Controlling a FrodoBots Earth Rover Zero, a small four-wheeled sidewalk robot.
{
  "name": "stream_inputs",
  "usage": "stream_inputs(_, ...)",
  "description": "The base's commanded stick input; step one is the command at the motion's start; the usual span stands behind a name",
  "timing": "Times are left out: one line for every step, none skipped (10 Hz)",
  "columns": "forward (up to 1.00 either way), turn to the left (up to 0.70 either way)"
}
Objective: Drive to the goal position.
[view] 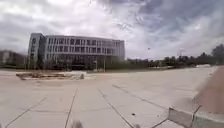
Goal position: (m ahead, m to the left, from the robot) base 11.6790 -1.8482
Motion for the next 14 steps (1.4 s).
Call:
stream_inputs(0.70, 0.00)
stream_inputs(0.70, 0.00)
stream_inputs(0.70, 0.00)
stream_inputs(0.70, 0.00)
stream_inputs(0.70, 0.00)
stream_inputs(0.70, 0.00)
stream_inputs(0.70, 0.00)
stream_inputs(0.70, 0.00)
stream_inputs(0.70, 0.00)
stream_inputs(0.70, 0.00)
stream_inputs(0.70, 0.00)
stream_inputs(0.70, 0.00)
stream_inputs(0.70, 0.00)
stream_inputs(0.70, 0.00)
